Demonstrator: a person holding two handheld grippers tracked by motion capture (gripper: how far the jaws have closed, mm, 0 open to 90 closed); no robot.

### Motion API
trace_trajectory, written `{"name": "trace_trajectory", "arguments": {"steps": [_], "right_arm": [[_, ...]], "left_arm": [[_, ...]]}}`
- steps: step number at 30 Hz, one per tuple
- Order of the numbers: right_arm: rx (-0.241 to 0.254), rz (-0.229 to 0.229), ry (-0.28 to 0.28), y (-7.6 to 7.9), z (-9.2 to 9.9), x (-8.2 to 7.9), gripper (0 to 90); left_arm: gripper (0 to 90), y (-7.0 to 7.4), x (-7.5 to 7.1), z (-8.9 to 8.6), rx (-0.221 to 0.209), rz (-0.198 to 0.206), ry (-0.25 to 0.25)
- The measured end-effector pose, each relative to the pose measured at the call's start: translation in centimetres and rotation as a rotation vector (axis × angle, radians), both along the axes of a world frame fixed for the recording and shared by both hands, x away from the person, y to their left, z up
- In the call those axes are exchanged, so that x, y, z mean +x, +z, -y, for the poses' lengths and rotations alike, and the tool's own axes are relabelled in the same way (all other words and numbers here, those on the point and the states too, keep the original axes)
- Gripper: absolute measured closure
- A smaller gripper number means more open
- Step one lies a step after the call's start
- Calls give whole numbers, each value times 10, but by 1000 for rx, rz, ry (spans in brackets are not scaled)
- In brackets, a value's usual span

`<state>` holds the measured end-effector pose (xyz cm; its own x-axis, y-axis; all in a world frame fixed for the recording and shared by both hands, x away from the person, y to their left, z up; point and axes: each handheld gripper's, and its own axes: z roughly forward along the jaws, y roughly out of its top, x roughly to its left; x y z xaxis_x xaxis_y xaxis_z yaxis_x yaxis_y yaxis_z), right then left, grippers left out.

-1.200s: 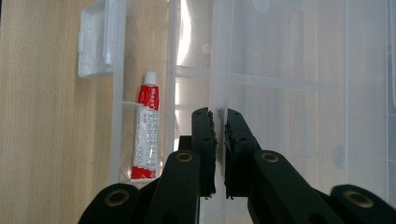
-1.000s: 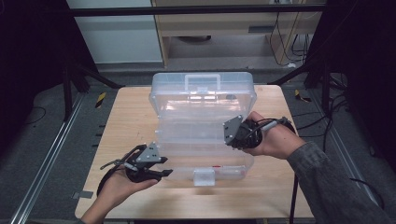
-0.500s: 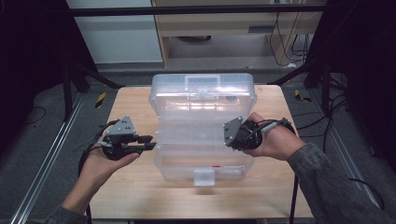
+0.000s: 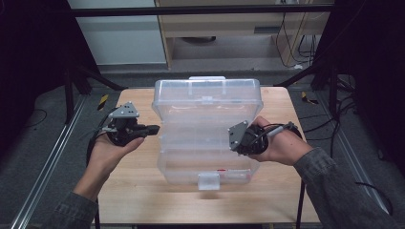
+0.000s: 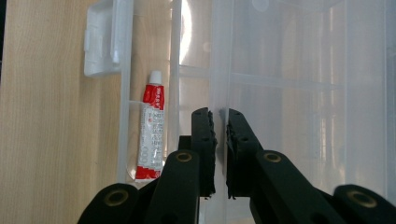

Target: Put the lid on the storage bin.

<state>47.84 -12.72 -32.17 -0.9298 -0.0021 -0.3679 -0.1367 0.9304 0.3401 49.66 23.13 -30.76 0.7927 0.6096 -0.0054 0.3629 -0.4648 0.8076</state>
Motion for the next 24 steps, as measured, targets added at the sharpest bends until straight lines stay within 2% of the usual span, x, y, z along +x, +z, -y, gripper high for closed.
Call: {"name": "trace_trajectory", "arguments": {"steps": [3,6,9,24], "right_arm": [[1,-1,-3,0,0,0,833],[2,-1,-2,0,0,0,833],[5,-4,-2,0,1,0,833],[7,-12,-3,-2,1,-1,832]], "left_arm": [[897,2,8,1,-4,-1,25],[897,4,17,-1,-42,-15,53],[898,3,21,-3,-48,-23,68],[898,2,22,-8,-46,-31,79]]}}
